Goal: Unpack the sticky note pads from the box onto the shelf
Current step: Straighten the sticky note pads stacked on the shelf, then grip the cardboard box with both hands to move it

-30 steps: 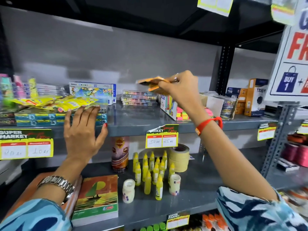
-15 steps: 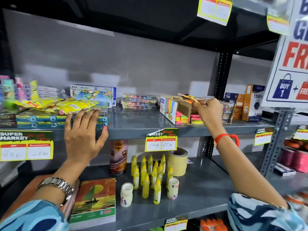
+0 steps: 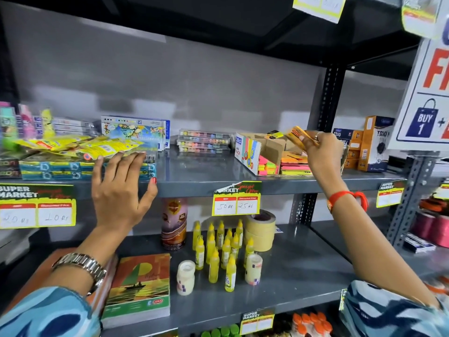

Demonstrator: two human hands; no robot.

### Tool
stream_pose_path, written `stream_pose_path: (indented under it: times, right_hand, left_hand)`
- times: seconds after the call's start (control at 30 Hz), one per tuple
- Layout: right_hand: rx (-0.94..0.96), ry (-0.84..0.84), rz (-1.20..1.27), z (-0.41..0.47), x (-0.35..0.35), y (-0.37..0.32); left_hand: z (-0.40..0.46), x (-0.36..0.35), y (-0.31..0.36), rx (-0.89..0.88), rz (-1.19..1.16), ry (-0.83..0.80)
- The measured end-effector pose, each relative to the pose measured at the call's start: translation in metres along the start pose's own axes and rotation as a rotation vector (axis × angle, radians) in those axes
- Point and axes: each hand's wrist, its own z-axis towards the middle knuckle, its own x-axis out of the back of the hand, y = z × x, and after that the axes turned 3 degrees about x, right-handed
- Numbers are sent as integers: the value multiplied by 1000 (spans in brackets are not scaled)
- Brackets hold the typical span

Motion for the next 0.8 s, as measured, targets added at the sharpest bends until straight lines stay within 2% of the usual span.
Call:
stream_pose_path:
  times: [0.1,0.23,0.43,0.57,0.67,0.73,0.8]
  right_hand:
    - [75,-28,-85,-3,4,7]
    - [147,-297,-216,-1,-4,24]
    - [54,-443,73,-2,-8,22]
    - [-3,-506,77,-3,-15,23]
    - [-72,-455,288,-5,-10,26]
    - [-98,-319,378,-12,-5,26]
    - [-75,-167,353,-22,-1,23]
  left_hand:
    - [0,0,0,2,9,0]
    - [0,-2,-1,-2,16,2]
    - [-1,-1,-1,6,6,0]
    - [0,0,4,45,-46,3]
    - [7,5,20,122,-149,24]
    - [18,10,39,114,-238,52]
    - [32,14,65,72,-349,56]
